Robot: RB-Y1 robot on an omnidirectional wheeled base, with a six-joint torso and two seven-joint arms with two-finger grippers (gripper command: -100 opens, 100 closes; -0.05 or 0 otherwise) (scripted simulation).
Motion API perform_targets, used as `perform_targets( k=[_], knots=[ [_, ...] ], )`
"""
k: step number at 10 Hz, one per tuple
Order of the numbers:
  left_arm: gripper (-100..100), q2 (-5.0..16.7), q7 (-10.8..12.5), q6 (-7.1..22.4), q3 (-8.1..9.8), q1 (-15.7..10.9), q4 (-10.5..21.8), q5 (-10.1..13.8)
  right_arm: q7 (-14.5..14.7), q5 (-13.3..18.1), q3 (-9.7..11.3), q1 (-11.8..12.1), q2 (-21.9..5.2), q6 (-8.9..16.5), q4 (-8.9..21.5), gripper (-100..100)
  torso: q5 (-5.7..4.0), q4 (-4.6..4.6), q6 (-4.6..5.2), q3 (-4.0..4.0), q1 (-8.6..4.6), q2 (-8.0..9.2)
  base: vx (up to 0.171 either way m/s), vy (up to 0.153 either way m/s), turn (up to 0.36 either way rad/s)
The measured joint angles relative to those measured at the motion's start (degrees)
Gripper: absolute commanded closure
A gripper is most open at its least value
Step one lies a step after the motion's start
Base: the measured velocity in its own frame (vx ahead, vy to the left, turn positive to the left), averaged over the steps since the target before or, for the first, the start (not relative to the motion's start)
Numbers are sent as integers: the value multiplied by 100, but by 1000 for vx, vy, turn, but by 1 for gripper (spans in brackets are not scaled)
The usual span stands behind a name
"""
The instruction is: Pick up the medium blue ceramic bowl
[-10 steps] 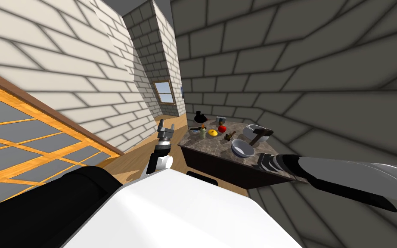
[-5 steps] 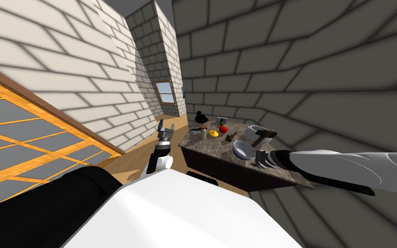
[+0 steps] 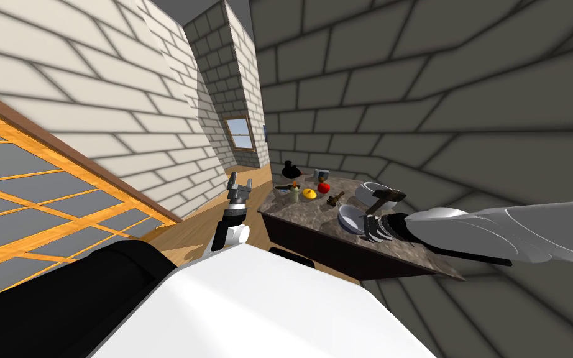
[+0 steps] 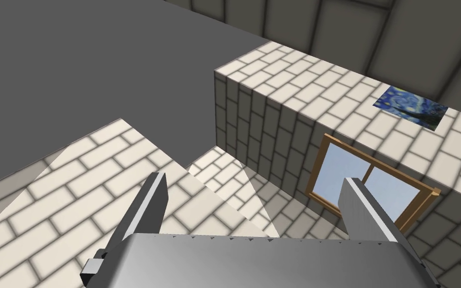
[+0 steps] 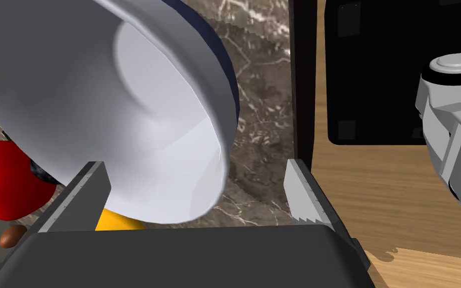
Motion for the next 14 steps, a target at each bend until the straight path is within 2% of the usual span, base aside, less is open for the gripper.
perform_targets(
  k=[2,3,4,5,7,9,10,13,14],
  knots=[
    [0,0,0,0,0,0,0,0,-51,137,14,96,-216,47,-65,-100,-1,1,1,2,-3,3,14,2,5],
    [0,0,0,0,0,0,0,0,-65,141,22,101,-235,72,-72,0,-2,2,2,5,-5,8,0,0,0],
    [0,0,0,0,0,0,0,0,-64,140,21,100,-233,69,-71,-100,-2,3,2,7,-6,12,-30,5,273],
    [0,0,0,0,-1,-2,0,0,-84,119,90,141,-193,109,-29,-100,-1,4,-4,11,-5,20,-64,-2,313],
    [0,0,0,0,0,-1,0,0,-43,140,221,118,114,28,44,-100,-2,10,1,23,-7,39,-60,2,152],
    [0,0,0,0,-1,-2,0,0,-20,140,213,286,298,14,200,-100,-2,9,-1,21,-6,35,-60,10,308],
    [0,0,0,0,-1,-2,0,0,-49,115,286,383,309,89,267,-100,-1,8,-3,21,-4,36,-60,3,216],
    [0,0,0,0,0,-1,0,0,-26,114,384,555,627,96,463,-100,-1,9,1,21,-6,35,-43,8,155],
    [0,0,0,0,1,0,0,0,-26,113,389,562,633,103,470,100,-2,9,6,18,-9,27,0,0,0]
  ],
)
